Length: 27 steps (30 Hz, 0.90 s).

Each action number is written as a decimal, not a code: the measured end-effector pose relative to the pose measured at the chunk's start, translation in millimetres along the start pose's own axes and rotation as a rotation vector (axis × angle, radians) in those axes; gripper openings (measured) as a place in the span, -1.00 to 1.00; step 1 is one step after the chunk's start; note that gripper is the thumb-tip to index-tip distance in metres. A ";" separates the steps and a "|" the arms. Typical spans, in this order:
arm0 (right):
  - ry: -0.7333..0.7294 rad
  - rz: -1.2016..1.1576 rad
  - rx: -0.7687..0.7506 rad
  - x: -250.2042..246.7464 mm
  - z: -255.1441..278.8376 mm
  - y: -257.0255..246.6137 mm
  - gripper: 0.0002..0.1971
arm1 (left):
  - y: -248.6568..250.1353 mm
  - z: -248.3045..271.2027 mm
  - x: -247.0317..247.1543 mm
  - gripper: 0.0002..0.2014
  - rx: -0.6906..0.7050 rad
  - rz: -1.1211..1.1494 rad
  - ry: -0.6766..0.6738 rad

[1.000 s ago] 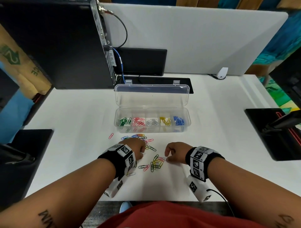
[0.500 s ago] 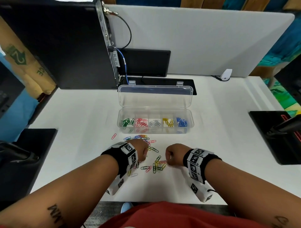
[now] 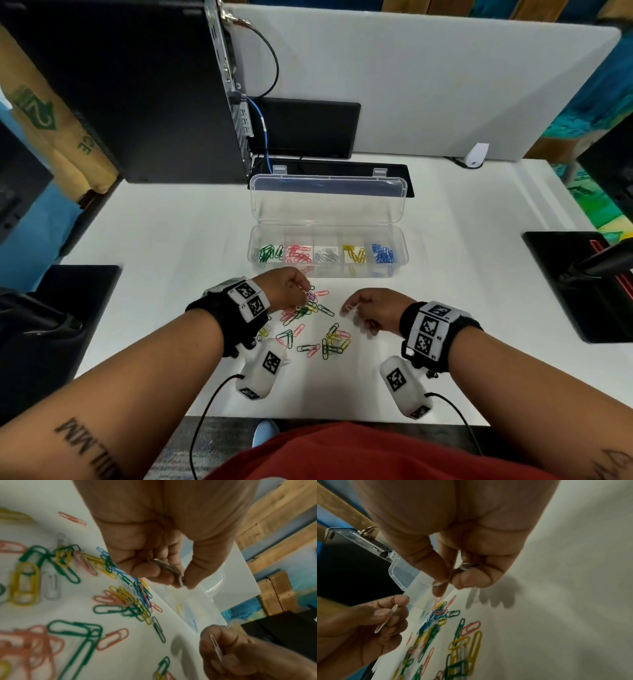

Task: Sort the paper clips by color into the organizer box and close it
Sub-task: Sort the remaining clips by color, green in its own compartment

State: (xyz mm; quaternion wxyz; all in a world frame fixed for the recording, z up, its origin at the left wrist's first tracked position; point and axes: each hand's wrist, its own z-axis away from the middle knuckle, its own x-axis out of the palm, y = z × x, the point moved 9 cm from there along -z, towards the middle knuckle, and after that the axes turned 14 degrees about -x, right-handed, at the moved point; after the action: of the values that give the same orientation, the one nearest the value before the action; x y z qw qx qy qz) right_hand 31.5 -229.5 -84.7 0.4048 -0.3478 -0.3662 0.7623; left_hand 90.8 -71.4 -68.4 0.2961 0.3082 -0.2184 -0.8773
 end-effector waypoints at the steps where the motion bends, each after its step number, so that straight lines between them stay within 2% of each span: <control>1: 0.004 -0.045 0.017 1.5 0.6 1.8 -0.65 | -3.6 -0.7 3.0 -0.84 -0.033 0.069 -0.044; 4: 0.034 -0.158 0.072 3.2 2.7 8.6 -0.66 | -12.0 0.4 13.5 -0.77 -0.123 0.298 -0.183; 7: 0.022 -0.317 0.100 8.2 4.9 12.8 -0.67 | -17.4 6.0 18.0 -0.76 -0.223 0.561 -0.255; 9: -0.012 -0.328 0.118 12.6 6.7 11.3 -0.71 | -17.7 10.7 22.7 -0.73 -0.265 0.641 -0.308; 13: -0.142 0.117 0.086 18.3 5.1 6.4 -0.81 | -22.1 12.5 23.3 -0.62 -0.320 0.593 -0.271; 16: -0.193 0.209 0.052 26.2 2.0 5.6 -0.83 | -23.6 14.1 22.8 -0.59 -0.317 0.588 -0.259; 20: -0.166 0.011 0.097 31.4 -0.9 3.3 -0.68 | -27.6 16.8 22.4 -0.58 -0.336 0.587 -0.267; 27: -0.090 -0.427 0.154 28.5 0.0 4.6 -0.65 | -22.1 22.8 23.3 -0.54 -0.260 0.768 -0.435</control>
State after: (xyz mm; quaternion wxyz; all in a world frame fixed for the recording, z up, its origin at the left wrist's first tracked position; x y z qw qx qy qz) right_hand 17.6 -206.5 -95.2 0.5657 -0.1961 -0.3897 0.6997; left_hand 52.2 -66.0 -74.2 0.5833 -0.0261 -0.2618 -0.7685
